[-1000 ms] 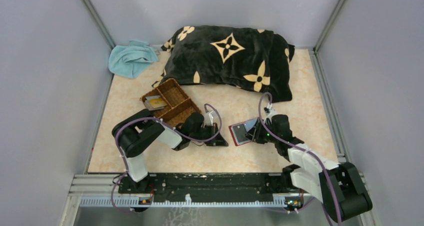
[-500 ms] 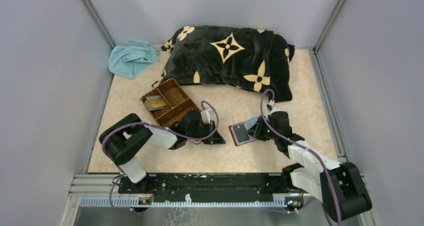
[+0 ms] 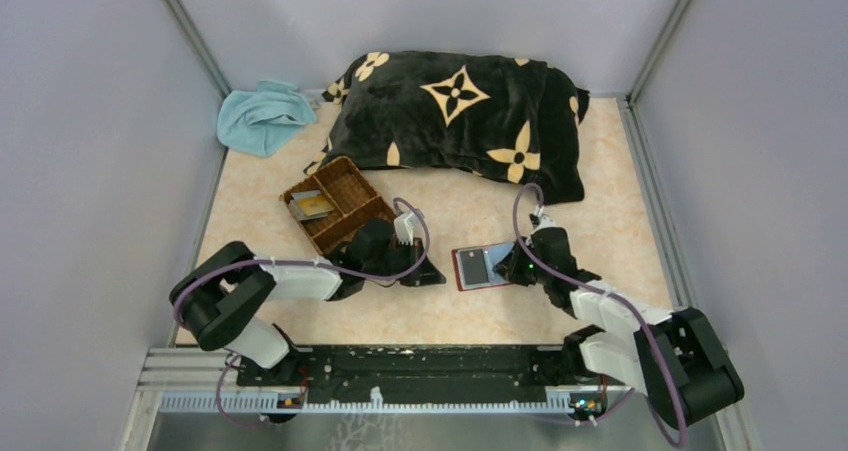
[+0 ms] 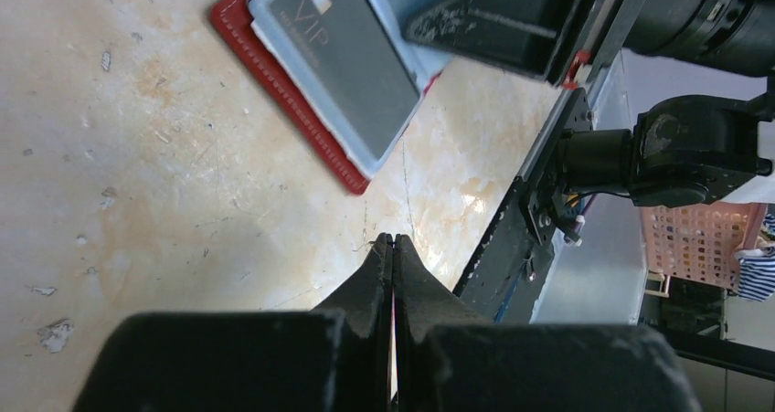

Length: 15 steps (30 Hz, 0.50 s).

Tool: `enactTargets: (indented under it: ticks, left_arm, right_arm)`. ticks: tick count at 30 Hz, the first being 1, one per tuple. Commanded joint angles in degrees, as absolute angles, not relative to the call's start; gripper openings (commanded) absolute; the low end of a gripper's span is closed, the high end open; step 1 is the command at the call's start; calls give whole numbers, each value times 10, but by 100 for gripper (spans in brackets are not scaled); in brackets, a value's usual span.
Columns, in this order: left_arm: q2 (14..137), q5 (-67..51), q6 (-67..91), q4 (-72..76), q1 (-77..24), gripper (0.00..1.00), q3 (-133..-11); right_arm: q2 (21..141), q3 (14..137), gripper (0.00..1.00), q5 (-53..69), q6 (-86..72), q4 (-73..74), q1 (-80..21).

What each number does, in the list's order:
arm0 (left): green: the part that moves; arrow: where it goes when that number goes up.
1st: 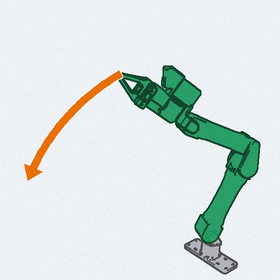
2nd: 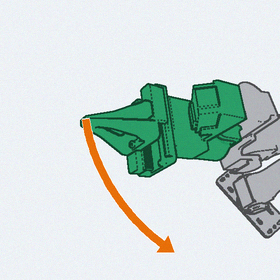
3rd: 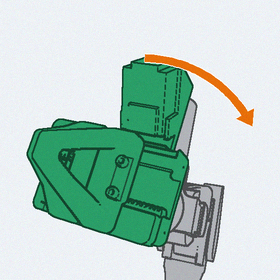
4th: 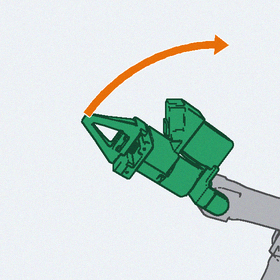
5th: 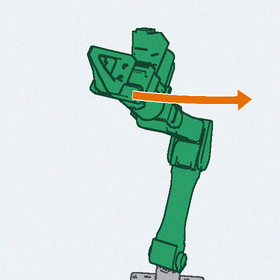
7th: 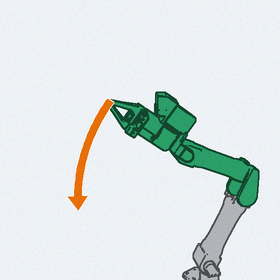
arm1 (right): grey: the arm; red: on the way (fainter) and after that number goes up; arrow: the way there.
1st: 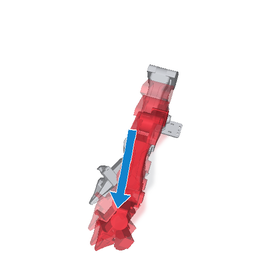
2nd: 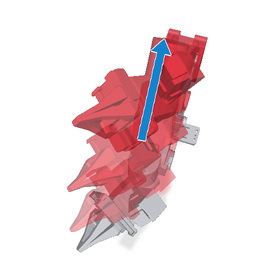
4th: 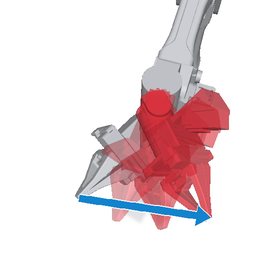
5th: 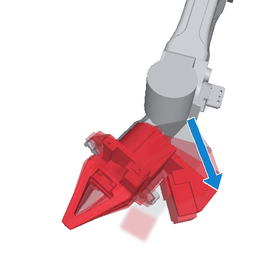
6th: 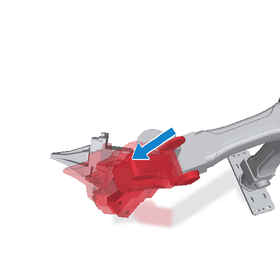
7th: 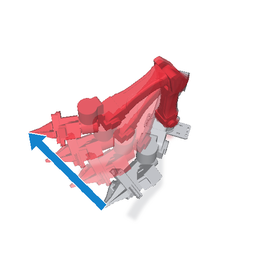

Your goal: Take the credit cards out of the card holder

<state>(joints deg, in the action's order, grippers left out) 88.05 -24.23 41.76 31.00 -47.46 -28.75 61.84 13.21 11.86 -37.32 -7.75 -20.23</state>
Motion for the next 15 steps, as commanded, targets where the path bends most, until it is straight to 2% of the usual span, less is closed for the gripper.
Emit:
enactTargets:
  ticks: [1,12,15]
  left_arm:
    - [861,-232,402,299,-469,0,-285]
    - [897,-242,399,336,-468,0,-293]
    - [932,-251,391,348,-467,0,-322]
  right_arm:
    - [612,106,0,95,-412,-96,-261]
    - [520,137,0,83,-414,-53,-267]
    - [538,151,6,95,-412,-74,-267]
